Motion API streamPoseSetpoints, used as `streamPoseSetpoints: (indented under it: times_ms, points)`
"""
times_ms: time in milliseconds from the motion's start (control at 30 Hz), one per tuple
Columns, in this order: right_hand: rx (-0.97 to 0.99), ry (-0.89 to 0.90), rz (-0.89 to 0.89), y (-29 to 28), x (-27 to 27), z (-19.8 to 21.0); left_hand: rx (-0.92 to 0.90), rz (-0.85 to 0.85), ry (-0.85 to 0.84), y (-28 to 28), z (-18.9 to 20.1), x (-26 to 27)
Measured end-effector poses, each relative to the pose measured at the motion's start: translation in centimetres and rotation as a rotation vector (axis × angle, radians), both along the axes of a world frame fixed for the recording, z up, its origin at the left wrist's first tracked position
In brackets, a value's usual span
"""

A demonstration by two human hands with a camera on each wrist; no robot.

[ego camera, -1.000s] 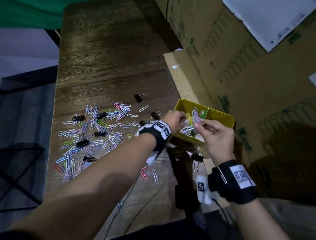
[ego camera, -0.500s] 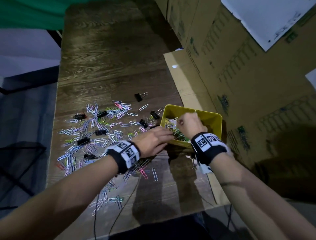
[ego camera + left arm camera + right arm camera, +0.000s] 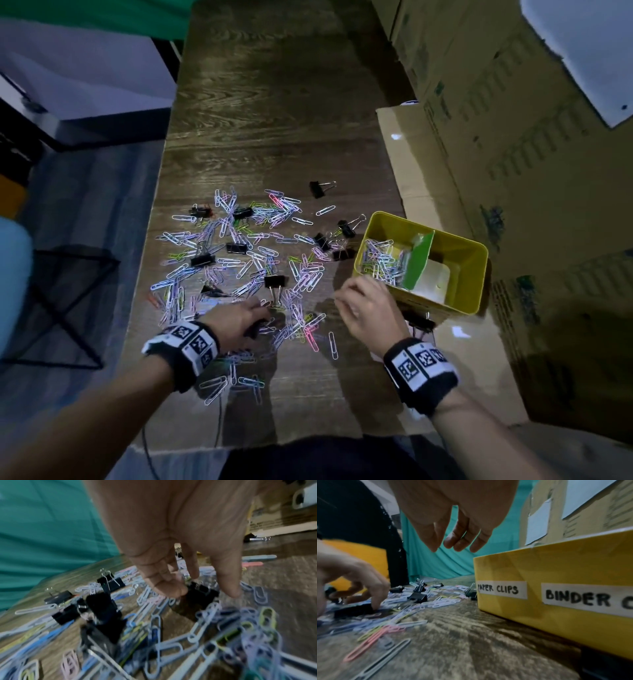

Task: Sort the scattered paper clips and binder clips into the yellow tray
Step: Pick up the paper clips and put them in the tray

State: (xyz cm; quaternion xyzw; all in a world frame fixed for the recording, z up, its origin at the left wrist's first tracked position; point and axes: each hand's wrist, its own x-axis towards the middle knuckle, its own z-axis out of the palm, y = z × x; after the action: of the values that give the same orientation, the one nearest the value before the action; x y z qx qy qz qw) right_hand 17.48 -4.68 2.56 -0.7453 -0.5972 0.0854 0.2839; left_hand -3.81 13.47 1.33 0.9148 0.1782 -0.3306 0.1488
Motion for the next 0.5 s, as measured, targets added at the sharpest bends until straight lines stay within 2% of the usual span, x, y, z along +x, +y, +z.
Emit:
streamPoseSetpoints:
  times_ms: [67, 133, 200, 267, 367, 500]
  points:
    - [0.0, -0.049, -0.051, -0.3, -0.1, -0.3, -0.013, 0.024, -0.01, -0.3, -0.7, -0.4]
    - [-0.049, -0.063, -0.204, -0.7, 0.6, -0.4, -0.049, 0.073, -0.052, -0.1, -1.1, -0.9]
    - [-0.151, -0.049, -0.313, -1.1, 1.2, -0.4, -0.084, 0.12, -0.173, 0.5, -1.4, -1.5]
    - [-0.174, -0.01, -0.315, -1.0, 1.7, -0.7, -0.084, 0.184, -0.301, 1.4, -1.5, -1.7]
    - [-0.126, 0.091, -0.265, 0.1, 2.4, -0.6, -0.059, 0.279, -0.405, 2.3, -0.9, -0.8]
    - [-0.159, 0.164, -0.277, 2.4, 2.7, -0.1, -0.011, 0.287, -0.367, 2.6, -1.2, 1.3]
